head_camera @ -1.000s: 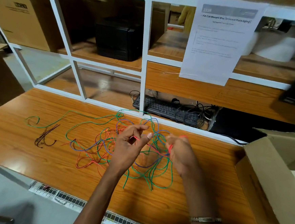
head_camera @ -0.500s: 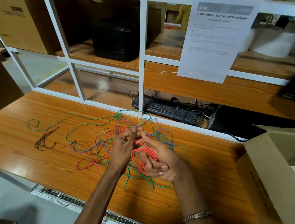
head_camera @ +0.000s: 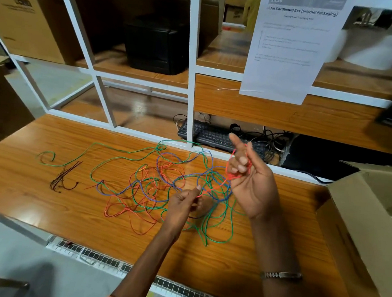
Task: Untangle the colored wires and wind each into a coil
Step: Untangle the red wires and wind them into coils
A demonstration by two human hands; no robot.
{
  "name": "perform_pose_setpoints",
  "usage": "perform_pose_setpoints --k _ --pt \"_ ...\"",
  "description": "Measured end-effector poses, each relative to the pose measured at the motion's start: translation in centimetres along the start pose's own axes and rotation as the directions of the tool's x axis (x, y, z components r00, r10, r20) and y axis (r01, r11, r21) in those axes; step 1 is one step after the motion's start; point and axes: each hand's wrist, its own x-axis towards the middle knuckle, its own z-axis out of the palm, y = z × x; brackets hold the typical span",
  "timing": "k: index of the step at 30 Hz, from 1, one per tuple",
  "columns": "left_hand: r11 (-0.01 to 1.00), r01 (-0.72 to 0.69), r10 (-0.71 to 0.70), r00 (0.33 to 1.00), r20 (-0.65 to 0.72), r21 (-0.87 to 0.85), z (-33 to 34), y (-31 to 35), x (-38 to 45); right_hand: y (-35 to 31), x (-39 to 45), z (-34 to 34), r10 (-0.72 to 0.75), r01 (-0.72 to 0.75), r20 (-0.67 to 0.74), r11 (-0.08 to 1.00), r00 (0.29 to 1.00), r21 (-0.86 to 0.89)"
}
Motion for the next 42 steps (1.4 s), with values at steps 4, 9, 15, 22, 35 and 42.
perform_pose_setpoints --k 4,9,15,22,35,42 --pt "0.982 -0.176 0.177 0.984 0.004 0.070 -0.4 1.9 0.0 0.8 0.6 -2.5 -0.169 0.129 -0.217 0.974 0.961 -0.187" --pt "0.888 -0.407 0.403 0.913 0.063 0.215 0.2 4.2 -0.1 3.8 0.5 -5.8 -0.043 -0.322 -0.365 0.384 0.930 -0.865" --pt "0.847 -0.492 0.505 0.863 -0.017 0.203 0.1 6.1 -0.3 5.4 -0.7 -1.5 0.493 -0.565 -0.415 0.203 0.765 -0.800" --pt "0.873 -0.435 0.462 0.883 -0.087 0.219 -1.6 5.5 0.9 5.4 -0.1 -1.1 0.709 -0.586 -0.012 0.572 0.705 -0.574" --pt "0.961 -0.142 0.109 0.983 0.148 0.237 -3.6 2.4 0.4 0.0 -0.2 -0.2 -0.026 0.025 -0.004 0.936 1.000 0.352" --pt "0.886 -0.222 0.078 0.937 0.340 0.407 -2.2 2.9 -0.3 -0.4 0.7 0.4 -0.239 0.239 -0.213 0.971 0.947 -0.029"
